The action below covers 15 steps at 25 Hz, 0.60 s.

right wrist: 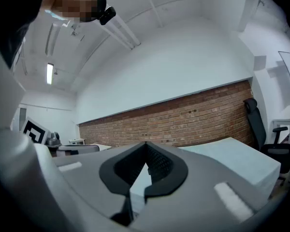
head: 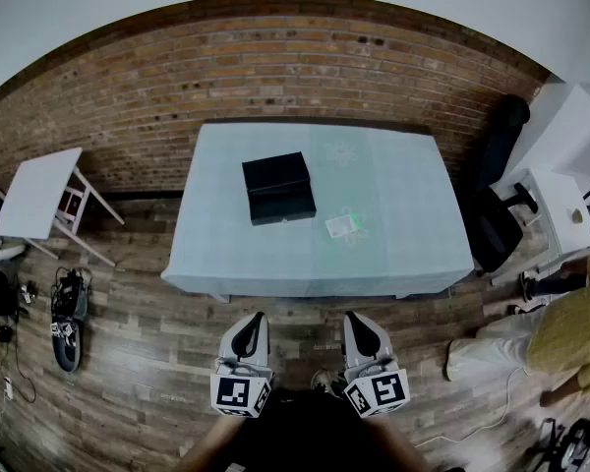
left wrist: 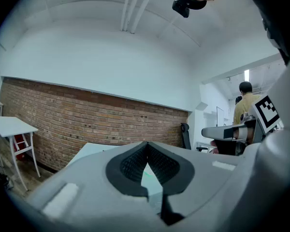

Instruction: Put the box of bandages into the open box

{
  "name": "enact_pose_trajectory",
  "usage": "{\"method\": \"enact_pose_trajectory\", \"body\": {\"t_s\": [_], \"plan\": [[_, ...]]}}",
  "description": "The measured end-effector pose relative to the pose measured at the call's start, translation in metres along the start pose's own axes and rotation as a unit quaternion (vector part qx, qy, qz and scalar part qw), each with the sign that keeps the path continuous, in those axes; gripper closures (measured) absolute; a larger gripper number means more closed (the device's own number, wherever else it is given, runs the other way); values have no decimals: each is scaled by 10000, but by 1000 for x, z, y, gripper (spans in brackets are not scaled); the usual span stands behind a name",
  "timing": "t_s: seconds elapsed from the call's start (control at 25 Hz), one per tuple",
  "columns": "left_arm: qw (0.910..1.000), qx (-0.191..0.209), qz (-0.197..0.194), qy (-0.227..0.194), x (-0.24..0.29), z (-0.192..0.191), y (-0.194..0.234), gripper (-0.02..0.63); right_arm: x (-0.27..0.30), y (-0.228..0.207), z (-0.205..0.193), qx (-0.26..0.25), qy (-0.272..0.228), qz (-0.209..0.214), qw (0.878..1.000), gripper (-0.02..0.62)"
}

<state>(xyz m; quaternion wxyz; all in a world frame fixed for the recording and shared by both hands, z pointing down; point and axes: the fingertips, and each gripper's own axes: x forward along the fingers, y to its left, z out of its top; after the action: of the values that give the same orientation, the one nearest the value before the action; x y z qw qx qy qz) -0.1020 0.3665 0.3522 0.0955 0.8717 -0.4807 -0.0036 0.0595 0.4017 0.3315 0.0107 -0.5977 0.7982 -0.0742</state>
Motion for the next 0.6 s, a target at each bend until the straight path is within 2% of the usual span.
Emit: {"method": "enact_pose_trajectory", "body": {"t_s": [0.24, 0.6], "plan": [[10000, 31, 8, -40, 3, -4, 1, 609, 2, 0, 0, -12, -13, 29, 10000, 597], [10000, 19, 37, -12, 4, -8, -3, 609, -2, -14, -2, 275, -73, -126, 9995, 595]]}}
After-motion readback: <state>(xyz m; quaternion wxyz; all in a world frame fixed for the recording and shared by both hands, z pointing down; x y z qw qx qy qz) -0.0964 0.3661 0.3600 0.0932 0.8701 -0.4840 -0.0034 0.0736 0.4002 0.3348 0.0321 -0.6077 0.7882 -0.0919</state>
